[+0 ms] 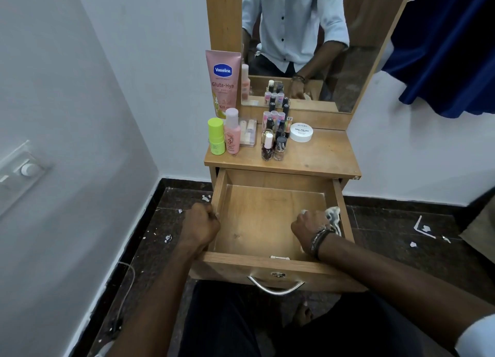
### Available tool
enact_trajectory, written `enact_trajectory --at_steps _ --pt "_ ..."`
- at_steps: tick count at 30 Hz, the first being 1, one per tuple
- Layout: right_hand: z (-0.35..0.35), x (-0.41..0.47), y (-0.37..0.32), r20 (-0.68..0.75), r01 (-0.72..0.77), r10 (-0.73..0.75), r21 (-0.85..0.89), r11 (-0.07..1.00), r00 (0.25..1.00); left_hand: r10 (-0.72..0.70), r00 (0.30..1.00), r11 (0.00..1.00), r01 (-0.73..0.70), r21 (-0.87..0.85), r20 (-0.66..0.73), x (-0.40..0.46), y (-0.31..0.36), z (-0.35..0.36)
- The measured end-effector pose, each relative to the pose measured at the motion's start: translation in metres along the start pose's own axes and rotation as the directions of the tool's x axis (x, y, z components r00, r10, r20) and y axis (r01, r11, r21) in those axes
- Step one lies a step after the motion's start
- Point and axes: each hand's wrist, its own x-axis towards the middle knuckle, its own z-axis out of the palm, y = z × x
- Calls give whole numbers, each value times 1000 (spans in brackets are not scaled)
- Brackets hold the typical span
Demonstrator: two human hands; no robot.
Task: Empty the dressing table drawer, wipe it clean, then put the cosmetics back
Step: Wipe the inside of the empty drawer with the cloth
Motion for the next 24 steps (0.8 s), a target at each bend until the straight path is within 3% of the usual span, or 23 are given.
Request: enact_trajectory --at_steps 7,12,14,19,24 --pt "-11 -10 6 305 195 -226 130 972 925 -7 1000 1000 7 -21 -3 2 -5 3" --pt "-21 1 11 406 164 -210 147 976 889 -3 1000 1000 3 -12 -3 3 -3 3" --pt "-24 3 17 357 132 -181 156 979 916 2 1000 1000 -2 -4 -10 5 -3 3" --pt "-32 14 50 70 -33 18 222 974 997 -7 1000 1000 7 6 -2 4 -3 3" --pt "-30 21 56 35 -58 52 199 978 998 -22 1000 1000 22 -7 0 3 -2 4"
